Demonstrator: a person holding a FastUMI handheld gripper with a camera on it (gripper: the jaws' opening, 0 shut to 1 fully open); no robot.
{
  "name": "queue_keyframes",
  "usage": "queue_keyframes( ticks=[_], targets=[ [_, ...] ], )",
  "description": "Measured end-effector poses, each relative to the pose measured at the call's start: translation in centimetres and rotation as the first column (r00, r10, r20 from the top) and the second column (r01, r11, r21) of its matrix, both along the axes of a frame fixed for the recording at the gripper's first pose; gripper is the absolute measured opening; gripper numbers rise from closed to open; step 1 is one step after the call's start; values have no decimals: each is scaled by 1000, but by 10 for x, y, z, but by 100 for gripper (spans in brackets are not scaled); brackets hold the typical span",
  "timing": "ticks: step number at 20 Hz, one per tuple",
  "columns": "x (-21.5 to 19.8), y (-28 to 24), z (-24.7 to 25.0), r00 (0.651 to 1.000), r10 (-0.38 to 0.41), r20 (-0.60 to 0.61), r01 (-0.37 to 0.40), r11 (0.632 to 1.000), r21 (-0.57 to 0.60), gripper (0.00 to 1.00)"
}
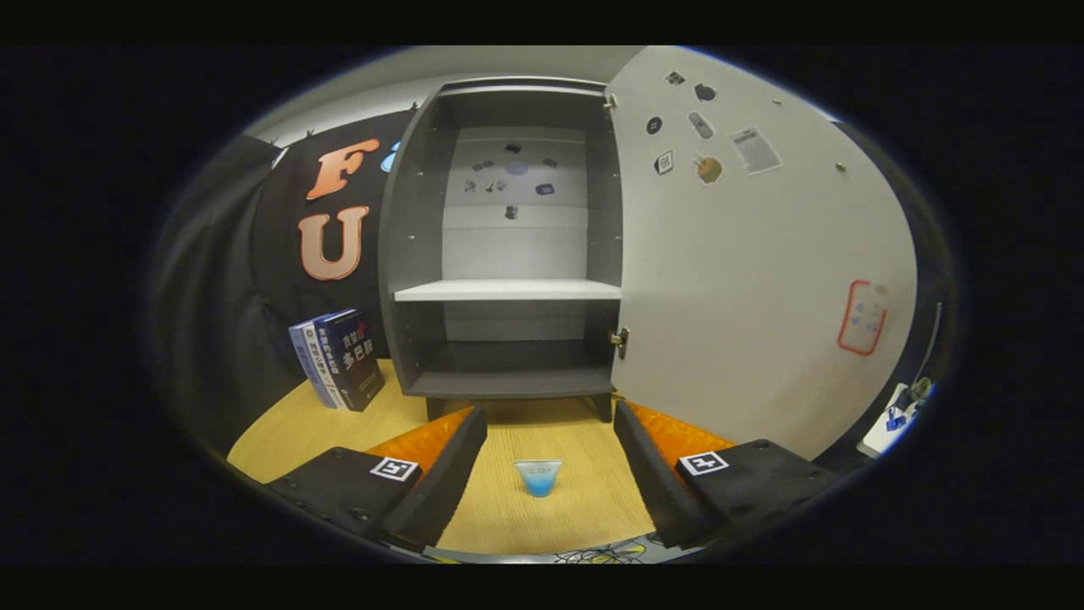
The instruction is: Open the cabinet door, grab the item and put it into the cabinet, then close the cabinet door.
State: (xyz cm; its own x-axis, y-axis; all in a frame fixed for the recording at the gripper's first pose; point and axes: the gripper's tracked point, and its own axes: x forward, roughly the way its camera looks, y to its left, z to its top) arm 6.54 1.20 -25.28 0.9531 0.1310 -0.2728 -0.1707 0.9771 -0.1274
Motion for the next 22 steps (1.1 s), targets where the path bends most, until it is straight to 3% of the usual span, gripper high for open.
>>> queue_keyframes(
  ticks=[5,13,14,15,17,22],
  targets=[
    [25,-5,-82,992,20,-125,-27,998,-60,96],
    [51,-10,-170,952,25,-304,-34,999,-22,96],
    [54,-9,-178,947,26,-320,-36,999,-27,93],
    [55,-9,-183,943,26,-333,-39,999,-33,80],
    [58,-13,-183,940,28,-340,-39,999,-27,65],
    [56,-9,-163,931,15,-364,-23,1000,-17,57]
  ],
)
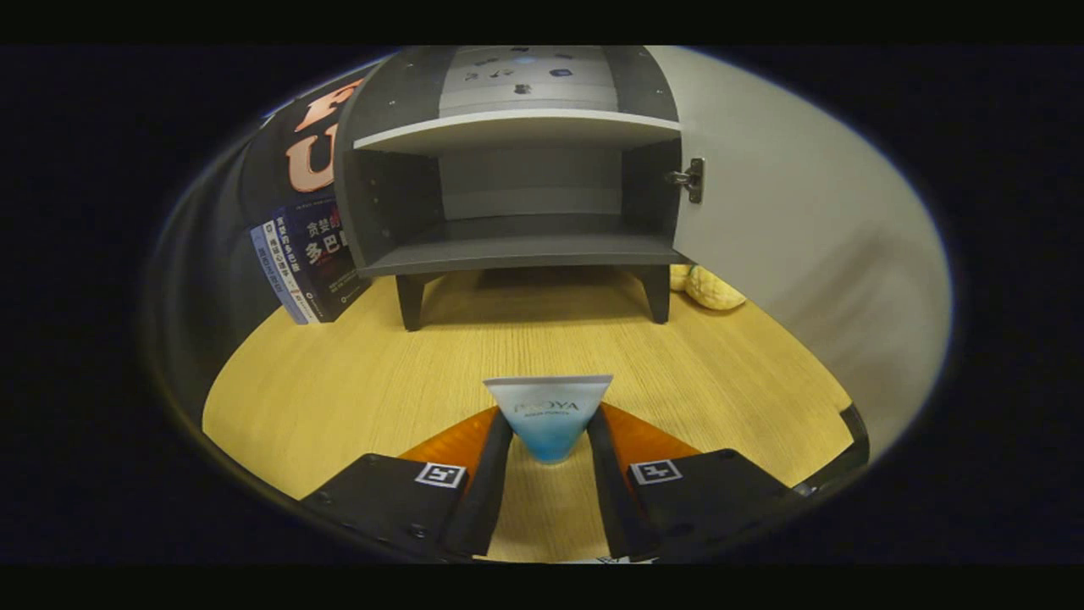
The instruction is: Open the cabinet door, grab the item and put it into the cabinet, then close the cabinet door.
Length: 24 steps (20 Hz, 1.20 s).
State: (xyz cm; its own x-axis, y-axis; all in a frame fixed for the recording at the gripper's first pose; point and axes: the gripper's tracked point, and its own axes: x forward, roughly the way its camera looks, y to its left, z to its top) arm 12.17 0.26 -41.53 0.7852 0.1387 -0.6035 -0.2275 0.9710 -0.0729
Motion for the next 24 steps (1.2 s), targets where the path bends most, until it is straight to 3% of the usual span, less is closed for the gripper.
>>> queue_keyframes(
  ticks=[8,11,13,17,24],
  targets=[
    [6,30,112,996,82,40,-81,996,-40,57],
    [12,45,160,995,87,42,-88,996,9,57],
    [20,56,195,994,88,59,-91,995,51,56],
    [41,71,257,982,126,140,-129,992,9,56],
    [82,121,330,963,168,211,-175,985,13,56]
  ],
)
